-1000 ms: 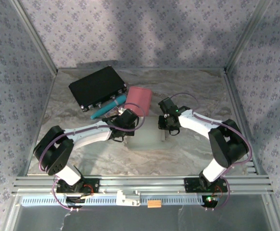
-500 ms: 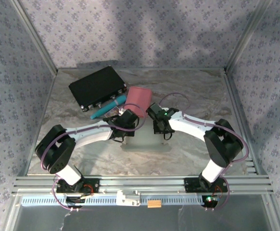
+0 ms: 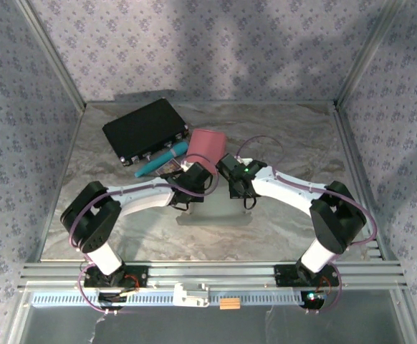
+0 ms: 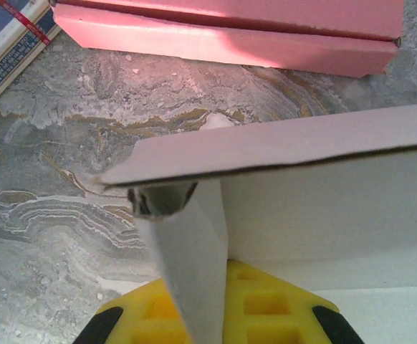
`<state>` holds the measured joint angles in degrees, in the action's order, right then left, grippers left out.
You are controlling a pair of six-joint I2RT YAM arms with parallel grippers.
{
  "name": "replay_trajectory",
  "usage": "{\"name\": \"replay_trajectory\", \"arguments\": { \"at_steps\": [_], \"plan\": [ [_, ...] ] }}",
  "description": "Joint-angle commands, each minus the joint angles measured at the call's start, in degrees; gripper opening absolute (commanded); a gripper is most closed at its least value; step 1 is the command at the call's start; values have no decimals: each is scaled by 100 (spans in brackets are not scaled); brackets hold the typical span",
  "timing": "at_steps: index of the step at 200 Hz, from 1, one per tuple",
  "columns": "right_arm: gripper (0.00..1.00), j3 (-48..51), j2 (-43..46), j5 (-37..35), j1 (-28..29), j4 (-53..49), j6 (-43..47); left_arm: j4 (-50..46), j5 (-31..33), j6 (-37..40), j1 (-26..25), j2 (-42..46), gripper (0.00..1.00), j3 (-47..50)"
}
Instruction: Fold the paper box
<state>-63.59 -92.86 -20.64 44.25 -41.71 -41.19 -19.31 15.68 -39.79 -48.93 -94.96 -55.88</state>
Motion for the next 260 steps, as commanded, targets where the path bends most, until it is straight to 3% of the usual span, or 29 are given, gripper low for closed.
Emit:
{"name": "replay_trajectory", "arguments": {
  "at_steps": [1,21,31,84,136,168,191,220,243,260],
  "plan": [
    [0,-63,138,-231,5,-189,-159,-294,227,122,-4,87,3,121],
    [0,31,210,-214,-10,-138,-165,-178,70,274,30,271,31,120],
    [0,68,242,-208,-13,-98,-153,-99,-36,332,49,398,40,130],
    [0,141,264,-63,-91,-44,-192,46,-1192,440,321,864,57,55],
    [0,153,214,41,-135,-16,-196,-117,-1753,621,719,1117,54,137],
    [0,264,234,173,-179,75,-176,4,-2883,831,1399,1518,45,252],
    [0,307,213,236,-266,109,-188,-11,-3652,956,1544,1677,44,126],
    [0,336,216,305,-345,189,-140,-625,-3764,1295,1728,1603,33,150],
    [0,370,196,367,-364,247,-133,-100,-4033,1056,2281,1423,31,826],
    [0,361,194,377,-364,260,-117,138,-4199,1263,2391,1193,30,825]
  ]
}}
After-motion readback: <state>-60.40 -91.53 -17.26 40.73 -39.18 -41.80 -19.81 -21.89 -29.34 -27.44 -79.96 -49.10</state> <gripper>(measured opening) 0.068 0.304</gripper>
